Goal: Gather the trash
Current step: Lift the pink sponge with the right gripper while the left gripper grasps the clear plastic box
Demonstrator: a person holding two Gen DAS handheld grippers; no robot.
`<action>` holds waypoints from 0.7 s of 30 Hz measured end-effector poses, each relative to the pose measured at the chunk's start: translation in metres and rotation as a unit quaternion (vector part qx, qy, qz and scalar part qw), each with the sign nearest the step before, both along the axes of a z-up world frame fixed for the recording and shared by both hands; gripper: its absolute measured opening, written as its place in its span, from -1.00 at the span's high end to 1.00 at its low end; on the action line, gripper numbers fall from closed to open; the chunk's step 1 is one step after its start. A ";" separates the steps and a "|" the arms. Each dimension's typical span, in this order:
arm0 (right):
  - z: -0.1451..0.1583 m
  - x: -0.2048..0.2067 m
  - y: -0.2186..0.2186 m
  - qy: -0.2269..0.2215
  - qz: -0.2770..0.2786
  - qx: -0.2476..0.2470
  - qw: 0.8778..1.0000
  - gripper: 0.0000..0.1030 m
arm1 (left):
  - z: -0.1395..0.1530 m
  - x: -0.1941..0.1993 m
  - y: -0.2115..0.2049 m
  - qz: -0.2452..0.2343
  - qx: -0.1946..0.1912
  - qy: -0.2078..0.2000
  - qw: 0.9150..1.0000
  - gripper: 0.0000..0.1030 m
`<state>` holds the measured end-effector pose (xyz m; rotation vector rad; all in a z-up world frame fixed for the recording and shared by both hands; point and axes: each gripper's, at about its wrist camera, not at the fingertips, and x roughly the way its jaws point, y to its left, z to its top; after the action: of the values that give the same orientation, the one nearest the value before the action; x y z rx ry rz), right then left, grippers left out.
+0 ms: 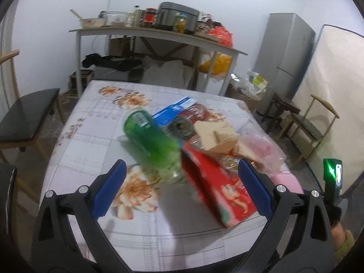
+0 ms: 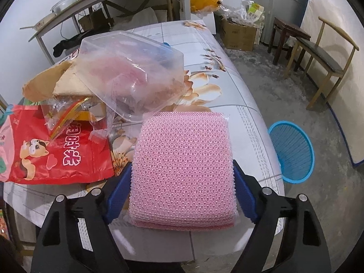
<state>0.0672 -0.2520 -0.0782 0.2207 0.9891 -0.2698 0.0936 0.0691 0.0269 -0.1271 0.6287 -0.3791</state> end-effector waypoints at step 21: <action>-0.002 -0.017 -0.018 -0.024 0.044 0.059 0.997 -0.53 | 0.034 0.088 -0.237 -0.523 0.361 -0.046 0.771 -0.83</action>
<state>0.0497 -0.2698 -0.0799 0.2900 0.9646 -0.1249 0.1814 -0.1675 0.0607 1.0360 0.6643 -1.1832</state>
